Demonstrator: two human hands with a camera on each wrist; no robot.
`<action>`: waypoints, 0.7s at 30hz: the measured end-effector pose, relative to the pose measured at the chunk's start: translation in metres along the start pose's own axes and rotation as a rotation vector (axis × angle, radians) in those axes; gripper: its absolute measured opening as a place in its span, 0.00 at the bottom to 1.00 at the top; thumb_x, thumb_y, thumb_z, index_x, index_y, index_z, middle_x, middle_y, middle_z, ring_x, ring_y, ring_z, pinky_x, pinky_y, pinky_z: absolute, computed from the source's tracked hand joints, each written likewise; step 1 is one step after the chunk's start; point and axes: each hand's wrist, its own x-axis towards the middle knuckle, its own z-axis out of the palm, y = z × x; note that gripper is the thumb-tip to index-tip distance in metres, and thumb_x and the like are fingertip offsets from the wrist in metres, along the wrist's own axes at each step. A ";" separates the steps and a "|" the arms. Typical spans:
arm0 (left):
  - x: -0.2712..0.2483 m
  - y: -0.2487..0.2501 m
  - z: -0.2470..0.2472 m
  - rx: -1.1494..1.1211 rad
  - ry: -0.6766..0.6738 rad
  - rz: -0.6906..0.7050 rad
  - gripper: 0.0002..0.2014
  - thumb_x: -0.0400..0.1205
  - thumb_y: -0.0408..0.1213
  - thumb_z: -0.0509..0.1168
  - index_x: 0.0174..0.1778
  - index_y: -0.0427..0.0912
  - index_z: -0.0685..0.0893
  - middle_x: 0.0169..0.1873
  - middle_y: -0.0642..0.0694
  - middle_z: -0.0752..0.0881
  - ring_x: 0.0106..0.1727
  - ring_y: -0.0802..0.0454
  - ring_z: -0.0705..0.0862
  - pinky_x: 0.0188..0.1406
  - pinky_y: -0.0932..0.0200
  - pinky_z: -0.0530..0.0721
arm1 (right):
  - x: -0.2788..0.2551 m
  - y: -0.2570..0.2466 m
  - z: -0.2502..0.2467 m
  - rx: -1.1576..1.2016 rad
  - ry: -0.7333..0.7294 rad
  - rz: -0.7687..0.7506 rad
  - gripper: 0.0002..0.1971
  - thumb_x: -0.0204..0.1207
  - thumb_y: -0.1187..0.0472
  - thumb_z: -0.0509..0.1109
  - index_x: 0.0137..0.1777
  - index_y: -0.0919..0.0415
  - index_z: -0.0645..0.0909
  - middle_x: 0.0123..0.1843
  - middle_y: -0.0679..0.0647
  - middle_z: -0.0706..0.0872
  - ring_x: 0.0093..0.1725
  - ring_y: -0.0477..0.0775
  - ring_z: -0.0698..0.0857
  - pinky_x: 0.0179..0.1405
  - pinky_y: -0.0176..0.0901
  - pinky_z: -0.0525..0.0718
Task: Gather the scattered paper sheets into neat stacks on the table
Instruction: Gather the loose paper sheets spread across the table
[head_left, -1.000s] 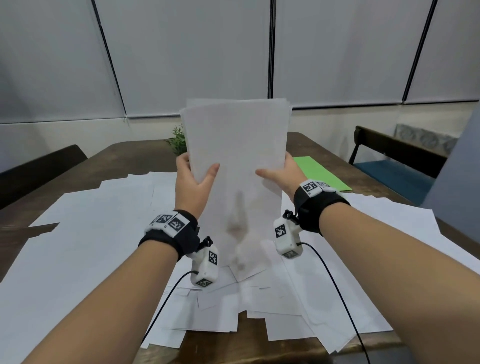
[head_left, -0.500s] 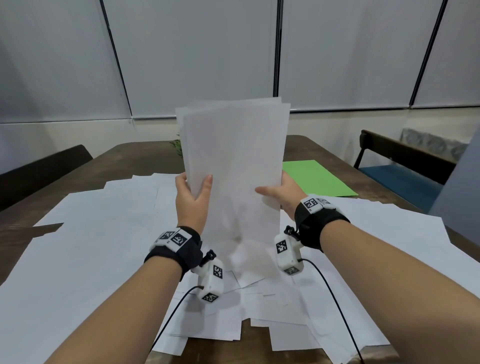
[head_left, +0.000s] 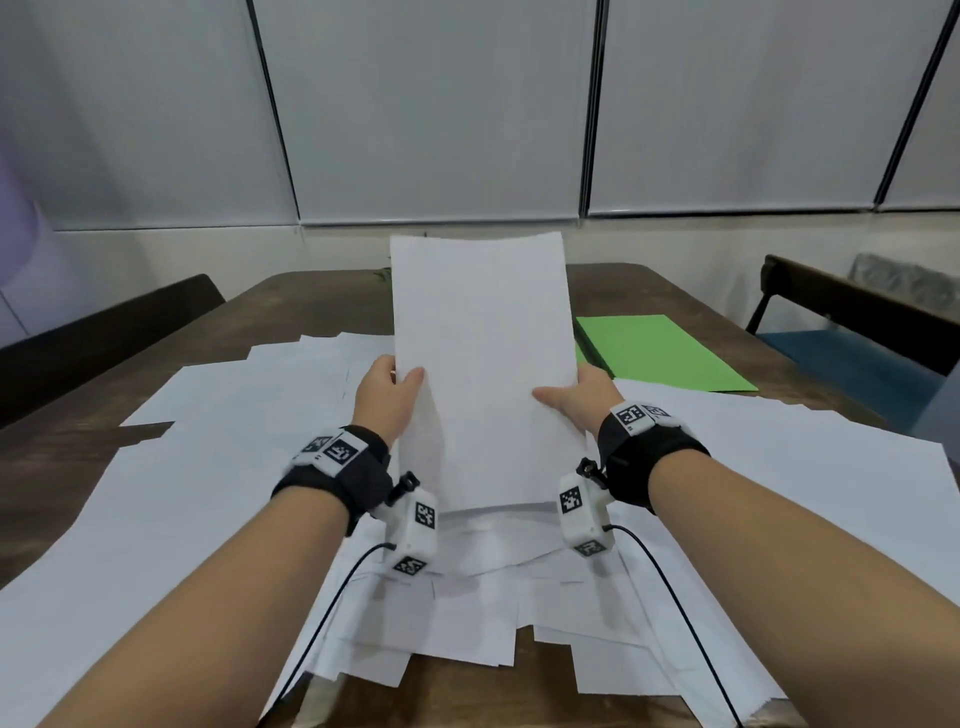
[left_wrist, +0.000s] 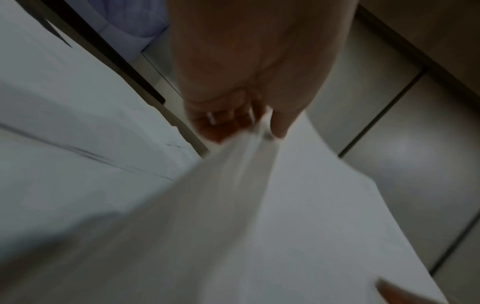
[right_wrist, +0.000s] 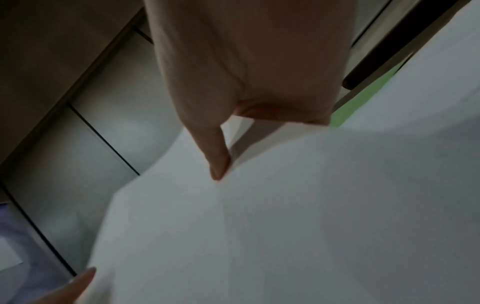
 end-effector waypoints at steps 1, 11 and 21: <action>0.004 -0.009 -0.009 0.064 -0.063 -0.070 0.10 0.83 0.43 0.64 0.53 0.39 0.78 0.45 0.45 0.80 0.47 0.46 0.80 0.47 0.54 0.77 | -0.001 0.004 0.006 -0.050 -0.023 0.041 0.17 0.73 0.64 0.76 0.62 0.66 0.82 0.58 0.57 0.87 0.54 0.55 0.85 0.49 0.37 0.77; 0.023 -0.108 -0.116 0.701 -0.067 -0.546 0.46 0.68 0.57 0.76 0.77 0.40 0.66 0.73 0.34 0.67 0.71 0.35 0.71 0.70 0.46 0.73 | -0.001 0.038 0.038 -0.575 -0.175 0.374 0.31 0.75 0.52 0.73 0.74 0.68 0.71 0.72 0.61 0.78 0.69 0.62 0.79 0.69 0.46 0.77; 0.034 -0.133 -0.134 0.825 -0.243 -0.617 0.43 0.63 0.72 0.70 0.63 0.40 0.82 0.46 0.43 0.85 0.47 0.43 0.82 0.49 0.55 0.78 | 0.010 0.035 0.042 -0.784 -0.268 0.413 0.29 0.76 0.43 0.70 0.72 0.60 0.76 0.73 0.58 0.79 0.68 0.61 0.79 0.65 0.45 0.77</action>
